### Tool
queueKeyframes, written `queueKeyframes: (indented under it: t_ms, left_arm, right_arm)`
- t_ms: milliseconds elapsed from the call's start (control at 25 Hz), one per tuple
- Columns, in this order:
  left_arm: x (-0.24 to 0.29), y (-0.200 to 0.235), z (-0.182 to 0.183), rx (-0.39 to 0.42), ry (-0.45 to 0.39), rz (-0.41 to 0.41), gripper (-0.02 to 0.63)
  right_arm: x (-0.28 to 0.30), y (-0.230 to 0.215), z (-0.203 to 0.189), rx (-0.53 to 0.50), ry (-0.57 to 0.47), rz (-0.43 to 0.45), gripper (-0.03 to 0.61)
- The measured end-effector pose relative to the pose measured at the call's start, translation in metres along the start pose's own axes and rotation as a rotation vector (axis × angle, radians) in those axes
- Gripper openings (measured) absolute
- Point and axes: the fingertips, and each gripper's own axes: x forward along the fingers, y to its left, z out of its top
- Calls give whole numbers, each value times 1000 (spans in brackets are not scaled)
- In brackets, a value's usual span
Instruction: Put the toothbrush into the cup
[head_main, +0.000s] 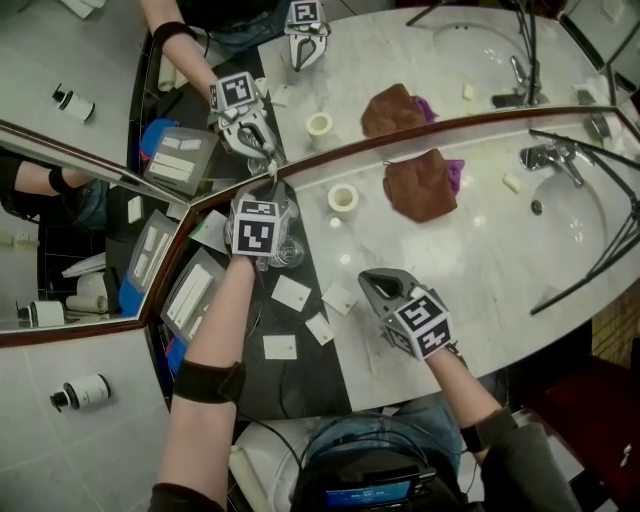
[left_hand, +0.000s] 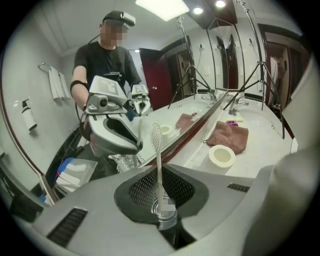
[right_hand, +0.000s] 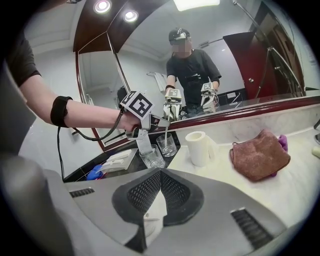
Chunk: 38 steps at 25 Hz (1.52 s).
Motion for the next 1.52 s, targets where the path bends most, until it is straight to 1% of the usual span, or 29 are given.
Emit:
queueKeyframes:
  t_ms: [240, 520, 680, 880, 1040, 1320, 1400, 1520]
  left_arm:
    - [-37, 7, 20, -29, -82, 67, 34]
    - [-92, 1, 42, -81, -196, 128, 34]
    - [-125, 2, 35, -125, -248, 195, 35]
    - [-170, -21, 27, -215, -285, 206, 34]
    - [-199, -50, 14, -296, -277, 191, 34]
    - [-216, -120, -22, -392, -196, 151, 35]
    - [-216, -141, -32, -422, -172, 129, 35]
    - [-213, -176, -47, -466, -131, 74, 35]
  right_arm:
    - [-17, 8, 16, -32, -8, 11, 6]
    - [-39, 18, 29, -88, -2, 36, 6]
    - [-53, 26, 34, -120, 7, 59, 6]
    - [-70, 30, 39, -172, 9, 84, 6]
    - [-82, 31, 32, -190, 20, 103, 6]
    - [-107, 28, 17, -194, 38, 125, 6]
    - [-112, 25, 12, -189, 39, 129, 6]
    - [-121, 21, 5, -182, 39, 127, 6]
